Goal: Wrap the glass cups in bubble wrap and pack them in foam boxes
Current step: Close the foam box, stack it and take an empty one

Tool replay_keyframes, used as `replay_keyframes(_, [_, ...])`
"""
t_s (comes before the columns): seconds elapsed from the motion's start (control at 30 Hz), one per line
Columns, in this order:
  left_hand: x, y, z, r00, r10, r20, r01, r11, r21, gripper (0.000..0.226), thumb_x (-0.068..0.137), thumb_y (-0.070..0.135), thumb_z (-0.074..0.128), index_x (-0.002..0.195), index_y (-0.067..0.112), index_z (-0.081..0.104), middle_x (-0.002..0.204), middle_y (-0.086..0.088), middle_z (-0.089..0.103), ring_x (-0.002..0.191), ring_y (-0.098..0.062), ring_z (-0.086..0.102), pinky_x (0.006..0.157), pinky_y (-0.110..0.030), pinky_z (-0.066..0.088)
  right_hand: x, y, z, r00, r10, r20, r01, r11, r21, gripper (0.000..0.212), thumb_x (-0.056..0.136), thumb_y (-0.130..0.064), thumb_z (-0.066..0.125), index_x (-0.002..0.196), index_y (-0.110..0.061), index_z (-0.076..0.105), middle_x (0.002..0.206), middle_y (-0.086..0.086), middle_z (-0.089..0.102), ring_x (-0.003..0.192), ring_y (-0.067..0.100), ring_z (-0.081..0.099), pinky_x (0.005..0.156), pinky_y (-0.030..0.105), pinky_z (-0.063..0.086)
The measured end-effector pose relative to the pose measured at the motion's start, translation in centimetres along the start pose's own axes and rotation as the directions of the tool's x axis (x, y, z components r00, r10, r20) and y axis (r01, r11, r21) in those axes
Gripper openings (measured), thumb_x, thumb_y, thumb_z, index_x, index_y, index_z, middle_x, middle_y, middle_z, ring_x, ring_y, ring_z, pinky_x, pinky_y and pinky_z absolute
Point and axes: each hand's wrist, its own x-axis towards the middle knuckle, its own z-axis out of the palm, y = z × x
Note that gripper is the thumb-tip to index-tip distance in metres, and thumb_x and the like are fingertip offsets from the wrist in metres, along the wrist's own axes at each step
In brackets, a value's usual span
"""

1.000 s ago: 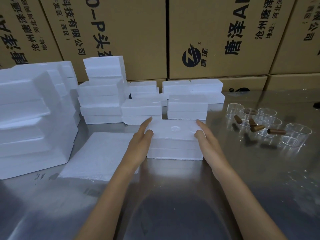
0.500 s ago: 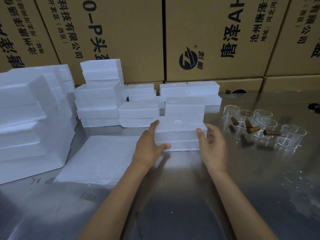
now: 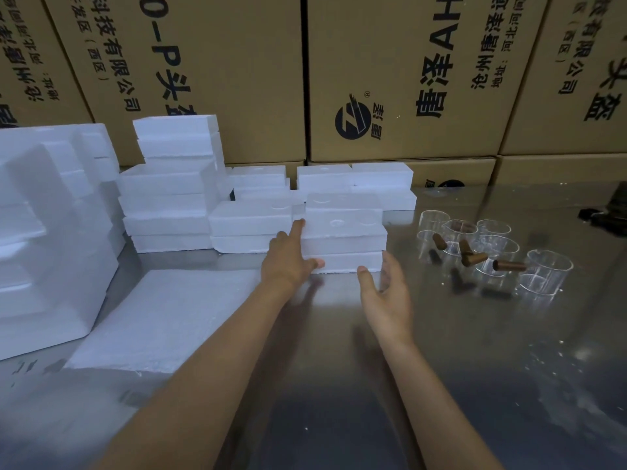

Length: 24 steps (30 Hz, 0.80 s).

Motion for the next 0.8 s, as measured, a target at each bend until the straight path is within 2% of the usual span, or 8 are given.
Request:
replay_keyframes(0.17, [1.9, 0.0, -0.2, 0.999, 0.017, -0.032, -0.007, 0.959, 0.283, 0.088, 0.082, 0.058, 0.07, 0.152, 0.032, 0.023, 0.14, -0.011, 0.036, 0.132, -0.03, 0.036, 0.098, -0.042, 0.043, 0.7, 0.1, 0.1, 0.998, 0.055, -0.044, -0.059, 0.992, -0.11, 0.042, 0.095, -0.037, 0.058, 0.136, -0.032, 0.049, 0.127, -0.012, 0.061, 0.1, 0.007, 0.058, 0.084, 0.026, 0.038])
replay_keyframes(0.23, [2.5, 0.2, -0.3, 1.0, 0.016, -0.022, -0.008, 0.942, 0.335, 0.088, 0.082, 0.061, 0.068, 0.152, 0.031, 0.023, 0.145, -0.013, 0.032, 0.135, -0.031, 0.033, 0.101, -0.041, 0.041, 0.7, 0.0, 0.3, 0.998, 0.059, -0.034, -0.065, 0.98, -0.187, 0.04, 0.095, -0.039, 0.054, 0.135, -0.035, 0.049, 0.115, -0.016, 0.064, 0.098, 0.01, 0.06, 0.082, 0.029, 0.041])
replay_keyframes(0.3, [3.1, 0.7, -0.4, 1.0, 0.011, -0.007, -0.007, 0.919, 0.393, 0.089, 0.081, 0.062, 0.068, 0.151, 0.028, 0.025, 0.149, -0.014, 0.028, 0.137, -0.031, 0.03, 0.104, -0.04, 0.037, 0.6, 0.1, 0.6, 0.999, 0.046, -0.003, -0.044, 0.951, -0.305, 0.038, 0.093, -0.038, 0.051, 0.13, -0.035, 0.053, 0.104, -0.017, 0.067, 0.103, 0.016, 0.061, 0.088, 0.033, 0.047])
replay_keyframes(0.4, [3.7, 2.5, -1.2, 0.999, 0.044, 0.0, -0.039, 0.886, 0.461, 0.097, 0.075, 0.072, 0.066, 0.148, 0.019, 0.03, 0.147, -0.014, 0.027, 0.134, -0.031, 0.029, 0.105, -0.04, 0.033, 1.1, 0.3, 0.9, 0.999, 0.032, 0.023, -0.02, 0.914, -0.404, 0.025, 0.086, -0.032, 0.054, 0.108, -0.031, 0.066, 0.101, -0.013, 0.071, 0.101, 0.019, 0.063, 0.088, 0.035, 0.052])
replay_keyframes(0.5, [4.8, 6.2, -1.5, 0.948, 0.269, -0.17, -0.198, 0.916, 0.35, 0.082, 0.082, 0.072, 0.055, 0.14, 0.016, 0.042, 0.135, -0.01, 0.039, 0.123, -0.029, 0.037, 0.1, -0.04, 0.035, 4.0, -0.1, -0.2, 0.986, 0.102, 0.133, -0.063, 0.961, -0.268, 0.014, 0.089, -0.022, 0.056, 0.089, -0.02, 0.07, 0.081, -0.006, 0.075, 0.079, 0.013, 0.07, 0.075, 0.033, 0.057])
replay_keyframes(0.57, [6.3, 9.3, -0.8, 0.877, 0.407, -0.254, -0.335, 0.899, 0.284, 0.062, 0.09, 0.058, 0.053, 0.133, 0.014, 0.05, 0.128, -0.008, 0.045, 0.118, -0.028, 0.041, 0.096, -0.039, 0.035, 6.0, -0.5, -1.1, 0.962, 0.173, 0.211, -0.146, 0.98, -0.137, 0.018, 0.091, -0.017, 0.051, 0.087, -0.015, 0.068, 0.067, 0.001, 0.075, 0.051, 0.007, 0.062, 0.046, 0.024, 0.049])
replay_keyframes(0.63, [8.8, 12.3, 0.6, 0.871, 0.469, -0.146, -0.418, 0.864, 0.282, 0.052, 0.094, 0.045, 0.051, 0.135, 0.013, 0.049, 0.13, -0.009, 0.047, 0.123, -0.028, 0.041, 0.099, -0.04, 0.033, 6.9, -0.1, -1.4, 0.955, 0.194, 0.225, -0.172, 0.979, -0.112, 0.019, 0.09, -0.019, 0.048, 0.087, -0.016, 0.067, 0.062, 0.002, 0.073, 0.035, 0.006, 0.047, 0.034, 0.015, 0.032])
replay_keyframes(0.8, [16.1, 17.8, 5.7, 0.881, 0.397, 0.258, -0.472, 0.693, 0.545, 0.053, 0.098, 0.032, 0.046, 0.144, 0.008, 0.037, 0.143, -0.016, 0.045, 0.133, -0.033, 0.039, 0.11, -0.043, 0.029, 7.3, 1.0, -0.6, 0.977, 0.134, 0.168, -0.122, 0.989, -0.083, 0.02, 0.077, -0.036, 0.047, 0.078, -0.029, 0.065, 0.057, -0.001, 0.07, 0.041, 0.009, 0.054, 0.046, 0.027, 0.043])
